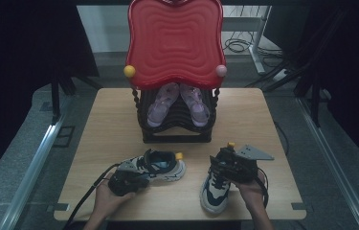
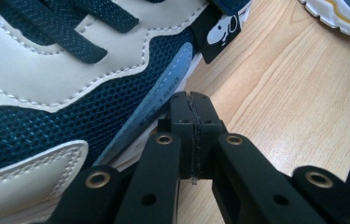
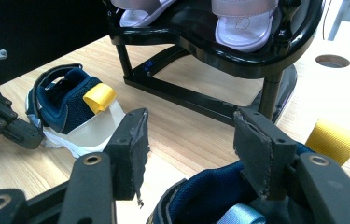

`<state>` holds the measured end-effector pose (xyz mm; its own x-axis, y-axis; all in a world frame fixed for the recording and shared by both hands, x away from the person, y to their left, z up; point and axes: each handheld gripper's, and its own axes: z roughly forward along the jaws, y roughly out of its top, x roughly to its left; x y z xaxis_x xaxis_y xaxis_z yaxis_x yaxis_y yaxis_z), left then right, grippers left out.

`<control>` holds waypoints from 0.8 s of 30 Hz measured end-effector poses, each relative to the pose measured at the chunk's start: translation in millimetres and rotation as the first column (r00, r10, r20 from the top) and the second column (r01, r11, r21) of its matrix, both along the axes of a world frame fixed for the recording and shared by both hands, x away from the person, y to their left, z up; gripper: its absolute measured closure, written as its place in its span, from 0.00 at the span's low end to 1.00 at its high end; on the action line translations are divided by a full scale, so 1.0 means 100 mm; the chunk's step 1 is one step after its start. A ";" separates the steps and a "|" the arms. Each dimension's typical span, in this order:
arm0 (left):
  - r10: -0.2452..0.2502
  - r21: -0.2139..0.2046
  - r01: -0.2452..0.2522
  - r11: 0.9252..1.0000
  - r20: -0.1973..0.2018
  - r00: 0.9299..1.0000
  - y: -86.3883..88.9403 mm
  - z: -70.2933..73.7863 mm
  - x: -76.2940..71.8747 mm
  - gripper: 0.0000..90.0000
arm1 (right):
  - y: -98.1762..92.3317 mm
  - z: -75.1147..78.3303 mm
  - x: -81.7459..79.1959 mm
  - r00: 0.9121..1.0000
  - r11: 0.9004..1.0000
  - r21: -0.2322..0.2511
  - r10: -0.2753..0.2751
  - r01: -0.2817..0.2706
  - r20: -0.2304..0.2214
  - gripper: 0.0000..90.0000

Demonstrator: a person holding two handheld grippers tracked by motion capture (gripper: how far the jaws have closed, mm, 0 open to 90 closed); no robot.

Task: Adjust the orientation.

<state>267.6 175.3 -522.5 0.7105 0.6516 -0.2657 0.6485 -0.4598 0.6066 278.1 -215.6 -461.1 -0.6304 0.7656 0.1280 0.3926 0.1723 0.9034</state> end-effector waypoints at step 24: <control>0.018 -0.014 -0.018 1.000 -0.003 1.000 0.02 -0.01 0.07 1.00 | 0.02 -0.03 0.01 1.000 1.000 -0.005 0.006 -0.006 -0.008 0.51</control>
<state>274.3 177.6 -523.9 0.6979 0.6605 -0.2768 0.6584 -0.4396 0.6109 279.0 -213.1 -464.4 -0.6343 0.7622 0.1291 0.3985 0.1793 0.8995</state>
